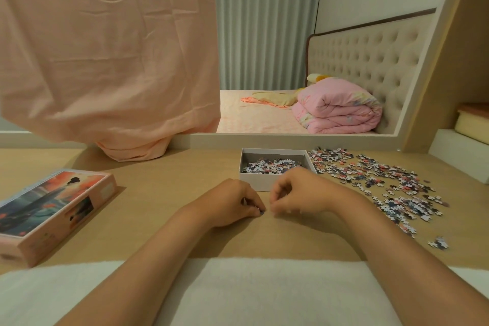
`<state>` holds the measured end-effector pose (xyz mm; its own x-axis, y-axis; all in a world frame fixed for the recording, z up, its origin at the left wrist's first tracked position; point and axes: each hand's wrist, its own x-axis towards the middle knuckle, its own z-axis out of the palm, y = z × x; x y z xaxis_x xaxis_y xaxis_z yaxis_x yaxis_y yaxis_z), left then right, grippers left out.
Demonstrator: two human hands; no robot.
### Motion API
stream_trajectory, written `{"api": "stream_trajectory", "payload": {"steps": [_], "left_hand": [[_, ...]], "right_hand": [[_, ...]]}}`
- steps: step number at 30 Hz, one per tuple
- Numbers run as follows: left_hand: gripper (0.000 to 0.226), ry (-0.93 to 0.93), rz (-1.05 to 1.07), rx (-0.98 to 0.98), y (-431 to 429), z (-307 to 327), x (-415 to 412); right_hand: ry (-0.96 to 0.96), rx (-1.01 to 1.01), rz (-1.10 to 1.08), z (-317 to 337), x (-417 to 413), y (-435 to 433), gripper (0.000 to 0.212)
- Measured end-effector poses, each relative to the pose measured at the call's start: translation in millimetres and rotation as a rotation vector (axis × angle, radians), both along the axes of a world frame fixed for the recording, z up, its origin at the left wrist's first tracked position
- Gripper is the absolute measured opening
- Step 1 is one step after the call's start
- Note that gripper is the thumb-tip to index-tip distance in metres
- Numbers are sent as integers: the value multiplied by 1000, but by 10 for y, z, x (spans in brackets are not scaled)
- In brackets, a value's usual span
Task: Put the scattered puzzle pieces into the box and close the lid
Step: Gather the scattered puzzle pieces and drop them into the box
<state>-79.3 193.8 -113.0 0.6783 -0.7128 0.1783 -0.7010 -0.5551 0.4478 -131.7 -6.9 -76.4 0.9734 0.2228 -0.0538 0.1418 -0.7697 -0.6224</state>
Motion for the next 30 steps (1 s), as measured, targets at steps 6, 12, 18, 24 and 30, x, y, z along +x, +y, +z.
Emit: {"api": "stream_trajectory", "payload": {"steps": [6, 12, 18, 24, 30], "left_hand": [[5, -4, 35, -44, -13, 4, 34], [7, -97, 195, -427, -200, 200, 262], [17, -293, 282, -250, -481, 72, 572], [46, -335, 258, -38, -439, -100, 551], [66, -330, 374, 87, -402, -60, 558]], "right_hand": [[-504, 242, -410, -79, 284, -177, 11], [-529, 68, -458, -217, 402, -334, 4], [-520, 13, -351, -323, 466, -442, 15], [-433, -57, -456, -381, 497, -412, 34], [-311, 35, -409, -411, 523, -262, 54]]}}
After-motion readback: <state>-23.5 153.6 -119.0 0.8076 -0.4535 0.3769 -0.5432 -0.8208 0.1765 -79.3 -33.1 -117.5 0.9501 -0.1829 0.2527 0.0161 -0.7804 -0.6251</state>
